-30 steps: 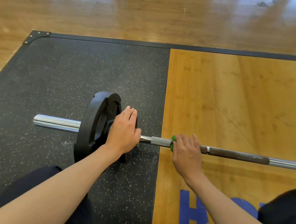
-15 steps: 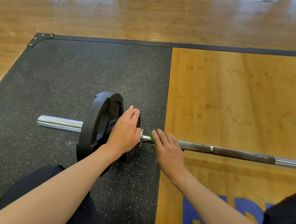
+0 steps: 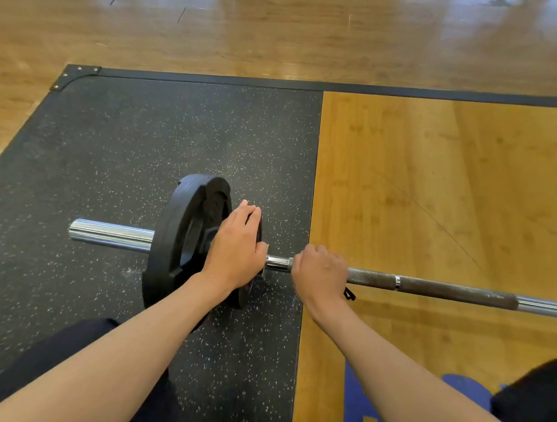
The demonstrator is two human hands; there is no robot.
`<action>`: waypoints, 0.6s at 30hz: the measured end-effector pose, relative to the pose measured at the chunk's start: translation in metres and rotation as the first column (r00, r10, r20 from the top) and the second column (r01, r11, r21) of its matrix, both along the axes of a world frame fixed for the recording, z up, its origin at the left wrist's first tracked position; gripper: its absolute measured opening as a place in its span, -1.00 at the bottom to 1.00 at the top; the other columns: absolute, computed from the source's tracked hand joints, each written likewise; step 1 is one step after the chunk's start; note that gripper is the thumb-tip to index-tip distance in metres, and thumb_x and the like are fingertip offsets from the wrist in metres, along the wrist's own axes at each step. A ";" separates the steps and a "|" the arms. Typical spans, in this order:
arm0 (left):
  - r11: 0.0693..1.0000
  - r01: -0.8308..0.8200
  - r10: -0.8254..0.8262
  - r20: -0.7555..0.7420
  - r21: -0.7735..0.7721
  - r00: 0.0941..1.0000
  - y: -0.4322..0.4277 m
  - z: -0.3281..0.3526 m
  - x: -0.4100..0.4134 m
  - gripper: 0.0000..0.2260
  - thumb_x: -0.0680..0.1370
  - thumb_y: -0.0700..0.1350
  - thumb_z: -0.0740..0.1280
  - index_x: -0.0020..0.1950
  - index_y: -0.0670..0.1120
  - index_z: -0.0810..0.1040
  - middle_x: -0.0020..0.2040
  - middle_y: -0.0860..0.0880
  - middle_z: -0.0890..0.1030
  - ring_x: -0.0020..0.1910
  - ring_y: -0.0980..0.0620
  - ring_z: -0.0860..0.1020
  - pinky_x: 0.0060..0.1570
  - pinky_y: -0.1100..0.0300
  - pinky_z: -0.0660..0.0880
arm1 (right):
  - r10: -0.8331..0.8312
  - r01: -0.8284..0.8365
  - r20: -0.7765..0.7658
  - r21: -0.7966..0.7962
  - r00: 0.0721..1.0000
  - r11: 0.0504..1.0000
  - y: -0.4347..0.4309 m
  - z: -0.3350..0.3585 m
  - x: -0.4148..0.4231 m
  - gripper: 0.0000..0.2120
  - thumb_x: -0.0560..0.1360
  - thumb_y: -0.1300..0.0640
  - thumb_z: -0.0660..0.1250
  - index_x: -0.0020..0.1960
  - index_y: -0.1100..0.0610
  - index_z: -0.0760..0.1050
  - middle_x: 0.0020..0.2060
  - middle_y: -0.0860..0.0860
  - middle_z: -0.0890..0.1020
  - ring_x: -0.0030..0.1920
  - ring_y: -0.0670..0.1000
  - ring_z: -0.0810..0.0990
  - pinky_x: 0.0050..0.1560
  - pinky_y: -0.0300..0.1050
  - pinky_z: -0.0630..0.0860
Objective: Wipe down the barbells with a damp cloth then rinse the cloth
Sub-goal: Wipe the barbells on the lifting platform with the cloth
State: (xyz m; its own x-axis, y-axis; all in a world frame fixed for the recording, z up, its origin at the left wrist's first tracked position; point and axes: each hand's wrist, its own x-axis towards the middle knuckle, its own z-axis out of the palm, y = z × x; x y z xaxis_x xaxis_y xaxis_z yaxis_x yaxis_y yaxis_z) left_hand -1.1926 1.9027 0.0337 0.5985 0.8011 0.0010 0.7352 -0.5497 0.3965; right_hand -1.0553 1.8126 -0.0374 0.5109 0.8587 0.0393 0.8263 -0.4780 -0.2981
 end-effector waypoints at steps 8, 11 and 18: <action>1.000 0.022 -0.022 -0.022 0.013 1.000 0.000 -0.002 -0.003 -0.44 0.54 -0.20 0.33 0.52 -0.28 0.31 0.49 -0.21 0.37 0.58 -0.16 0.20 0.51 -0.01 0.18 | 0.348 -0.381 0.191 0.176 0.918 0.908 -0.050 -0.028 0.027 -0.67 0.65 0.10 0.27 0.39 0.09 0.49 0.27 0.03 0.57 0.15 0.08 0.54 0.36 0.10 0.39; 1.000 0.015 -0.015 -0.025 0.002 1.000 0.000 -0.001 -0.003 -0.44 0.54 -0.19 0.33 0.53 -0.28 0.31 0.50 -0.21 0.37 0.58 -0.15 0.19 0.51 -0.02 0.18 | 0.208 -0.248 0.211 0.183 0.955 0.951 -0.079 -0.024 0.070 -0.75 0.65 0.07 0.19 0.23 0.08 0.57 0.12 -0.01 0.63 0.05 0.06 0.62 0.39 0.13 0.33; 1.000 -0.010 0.010 -0.023 0.009 1.000 0.000 0.000 0.003 -0.45 0.53 -0.20 0.34 0.51 -0.28 0.33 0.48 -0.22 0.39 0.57 -0.17 0.21 0.49 -0.02 0.21 | -0.075 0.082 0.097 -0.070 0.993 0.994 -0.037 -0.006 0.058 -0.68 0.53 0.10 0.09 -0.31 0.11 0.51 -0.38 0.05 0.57 -0.37 0.10 0.47 -0.03 0.02 0.44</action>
State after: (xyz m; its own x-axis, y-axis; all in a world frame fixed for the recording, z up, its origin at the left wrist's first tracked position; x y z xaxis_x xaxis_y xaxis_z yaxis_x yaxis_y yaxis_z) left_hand -1.1900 1.9030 0.0340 0.5905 0.8070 -0.0057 0.7495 -0.5457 0.3747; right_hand -0.9976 1.7755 -0.0430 0.5736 0.8186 0.0287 0.8081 -0.5599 -0.1830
